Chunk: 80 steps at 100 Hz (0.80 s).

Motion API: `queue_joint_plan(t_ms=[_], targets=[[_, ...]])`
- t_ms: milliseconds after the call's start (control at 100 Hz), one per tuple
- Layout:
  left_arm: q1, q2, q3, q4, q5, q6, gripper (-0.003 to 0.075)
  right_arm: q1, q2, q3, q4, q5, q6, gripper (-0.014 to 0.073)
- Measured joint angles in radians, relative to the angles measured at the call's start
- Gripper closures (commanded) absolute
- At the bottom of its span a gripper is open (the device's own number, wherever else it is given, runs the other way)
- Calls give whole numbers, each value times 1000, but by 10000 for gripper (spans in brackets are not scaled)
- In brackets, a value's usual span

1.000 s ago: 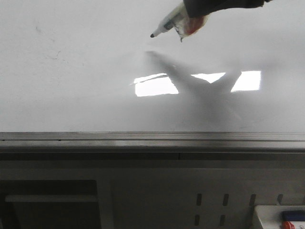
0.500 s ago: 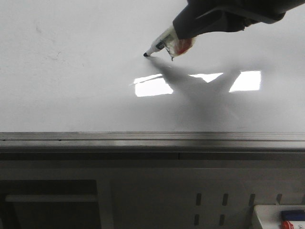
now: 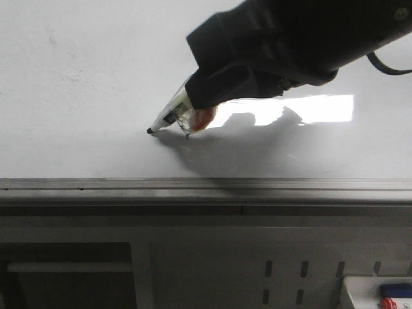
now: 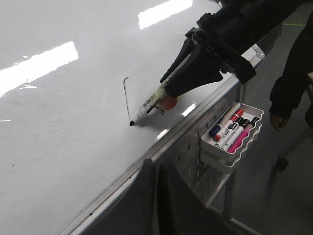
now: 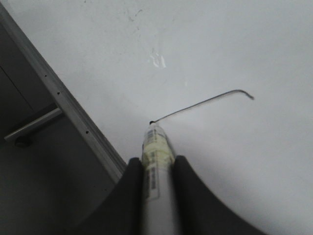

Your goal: Write number 4 on whiteboard

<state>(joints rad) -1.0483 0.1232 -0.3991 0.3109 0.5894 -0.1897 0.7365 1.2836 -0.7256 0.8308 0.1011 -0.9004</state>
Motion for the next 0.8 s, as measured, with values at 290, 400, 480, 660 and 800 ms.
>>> queue_joint_plan(t_ms=[290, 400, 480, 660, 800], targets=[[0, 0, 0, 0, 0, 0, 741, -3, -8, 0, 10, -6, 0, 647], [0, 0, 0, 0, 0, 0, 741, -27, -29, 0, 10, 20, 0, 645], [0, 0, 0, 0, 0, 0, 741, -54, -51, 2, 10, 38, 0, 645], [0, 0, 0, 0, -3, 0, 741, -125, -109, 37, 10, 69, 0, 645], [0, 0, 0, 0, -4, 0, 741, -183, -169, 91, 10, 79, 0, 645]])
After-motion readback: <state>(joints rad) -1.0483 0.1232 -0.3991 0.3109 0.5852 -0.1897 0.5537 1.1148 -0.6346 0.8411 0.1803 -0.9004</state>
